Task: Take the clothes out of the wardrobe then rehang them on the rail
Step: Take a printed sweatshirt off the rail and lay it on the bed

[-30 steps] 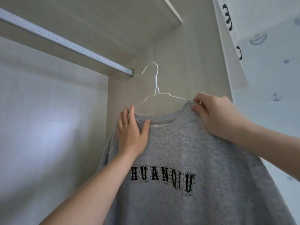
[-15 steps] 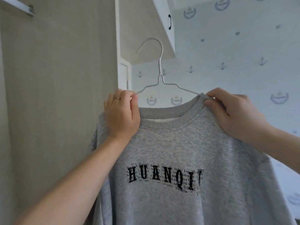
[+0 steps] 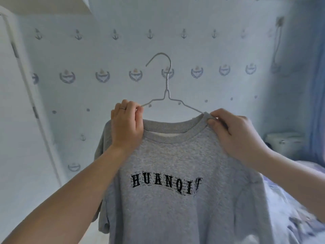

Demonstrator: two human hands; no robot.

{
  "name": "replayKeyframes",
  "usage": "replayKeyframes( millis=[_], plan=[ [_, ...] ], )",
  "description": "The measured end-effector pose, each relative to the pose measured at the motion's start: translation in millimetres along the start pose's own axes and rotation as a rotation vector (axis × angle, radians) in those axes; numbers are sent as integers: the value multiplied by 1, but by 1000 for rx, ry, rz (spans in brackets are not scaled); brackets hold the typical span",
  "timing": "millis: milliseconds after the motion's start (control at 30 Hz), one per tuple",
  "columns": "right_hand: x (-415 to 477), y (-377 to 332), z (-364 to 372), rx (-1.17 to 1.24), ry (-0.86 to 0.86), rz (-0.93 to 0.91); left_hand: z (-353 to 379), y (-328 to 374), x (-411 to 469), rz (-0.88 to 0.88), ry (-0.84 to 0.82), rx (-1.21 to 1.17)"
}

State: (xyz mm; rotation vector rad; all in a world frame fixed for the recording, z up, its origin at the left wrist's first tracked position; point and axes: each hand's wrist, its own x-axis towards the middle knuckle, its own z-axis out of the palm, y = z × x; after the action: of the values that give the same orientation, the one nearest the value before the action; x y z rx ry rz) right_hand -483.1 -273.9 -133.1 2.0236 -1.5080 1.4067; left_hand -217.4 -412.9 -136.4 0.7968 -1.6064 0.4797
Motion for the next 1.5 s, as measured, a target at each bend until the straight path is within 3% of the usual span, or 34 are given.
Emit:
replayKeyframes(
  millis=[300, 767, 1033, 1267, 1500],
  plan=[
    [-47, 136, 14, -162, -25, 295, 200, 37, -52, -64, -254, -235],
    [-63, 331, 76, -399, -126, 707, 503, 53, -109, 22, -616, -507],
    [-78, 425, 82, -499, -91, 878, 614, 89, -131, 40, -716, -573],
    [-99, 513, 51, -498, -30, 959, 694, 152, -147, 93, -780, -631],
    [-127, 612, 16, -487, -81, 1102, 774, 220, -172, 133, -897, -603]
  ],
)
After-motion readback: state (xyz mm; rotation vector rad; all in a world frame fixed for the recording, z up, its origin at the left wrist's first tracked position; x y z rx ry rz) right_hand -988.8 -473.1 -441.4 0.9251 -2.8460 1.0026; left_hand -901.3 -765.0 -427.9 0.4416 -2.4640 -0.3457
